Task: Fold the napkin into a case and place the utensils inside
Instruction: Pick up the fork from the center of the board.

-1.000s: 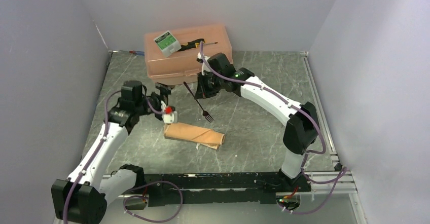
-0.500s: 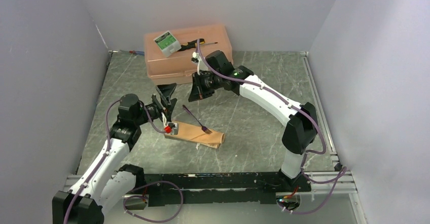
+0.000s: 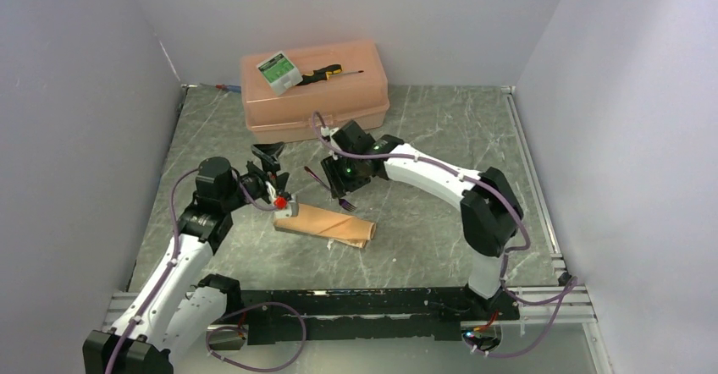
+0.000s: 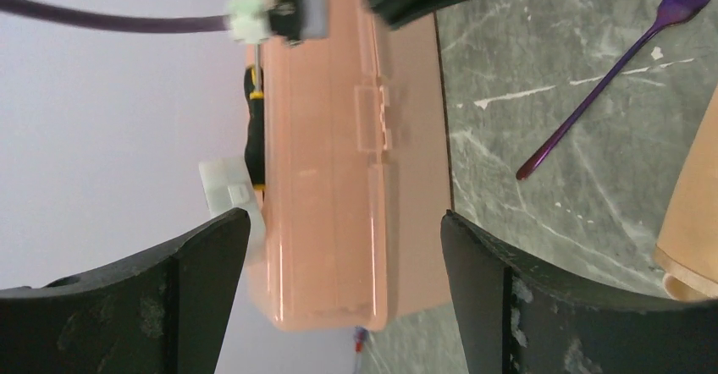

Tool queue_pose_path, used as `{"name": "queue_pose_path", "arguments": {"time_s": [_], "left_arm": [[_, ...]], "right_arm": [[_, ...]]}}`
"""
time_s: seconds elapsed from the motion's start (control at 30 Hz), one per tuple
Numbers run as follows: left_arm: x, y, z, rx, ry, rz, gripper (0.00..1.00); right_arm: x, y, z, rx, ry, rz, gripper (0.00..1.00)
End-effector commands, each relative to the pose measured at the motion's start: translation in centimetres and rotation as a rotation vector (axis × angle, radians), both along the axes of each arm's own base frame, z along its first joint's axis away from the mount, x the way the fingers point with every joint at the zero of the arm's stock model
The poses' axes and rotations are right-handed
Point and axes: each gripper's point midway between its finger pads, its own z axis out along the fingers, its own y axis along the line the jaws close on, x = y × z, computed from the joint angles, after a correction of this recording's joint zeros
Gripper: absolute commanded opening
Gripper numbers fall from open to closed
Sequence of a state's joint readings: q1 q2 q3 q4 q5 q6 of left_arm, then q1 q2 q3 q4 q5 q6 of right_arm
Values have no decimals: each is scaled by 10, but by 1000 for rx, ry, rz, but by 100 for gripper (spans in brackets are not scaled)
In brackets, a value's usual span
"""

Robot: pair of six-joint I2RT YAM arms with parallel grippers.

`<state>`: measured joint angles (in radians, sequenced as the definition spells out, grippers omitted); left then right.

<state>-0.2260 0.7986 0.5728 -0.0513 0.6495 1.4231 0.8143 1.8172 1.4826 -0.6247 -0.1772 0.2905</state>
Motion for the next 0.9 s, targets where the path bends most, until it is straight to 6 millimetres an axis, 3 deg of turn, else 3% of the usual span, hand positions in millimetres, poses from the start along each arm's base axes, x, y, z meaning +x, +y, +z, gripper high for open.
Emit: {"name": "queue_pose_path", "arguments": {"time_s": [0.0, 0.17, 0.43, 0.57, 0.77, 0.87], "left_arm": [[13, 19, 16, -103, 113, 177, 88], [6, 19, 12, -98, 142, 170, 88], [5, 22, 10, -117, 169, 196, 88], [3, 22, 9, -111, 160, 191, 88], [4, 22, 9, -110, 159, 192, 89], [5, 22, 9, -109, 153, 190, 89]], "right_arm": [[41, -24, -27, -206, -166, -56, 56], [53, -6, -36, -159, -207, -11, 59], [53, 17, -58, -92, -190, 52, 57], [51, 23, -82, -117, -168, 73, 49], [46, 24, -103, -160, -155, 91, 37], [41, 22, -110, -188, -155, 99, 22]]}}
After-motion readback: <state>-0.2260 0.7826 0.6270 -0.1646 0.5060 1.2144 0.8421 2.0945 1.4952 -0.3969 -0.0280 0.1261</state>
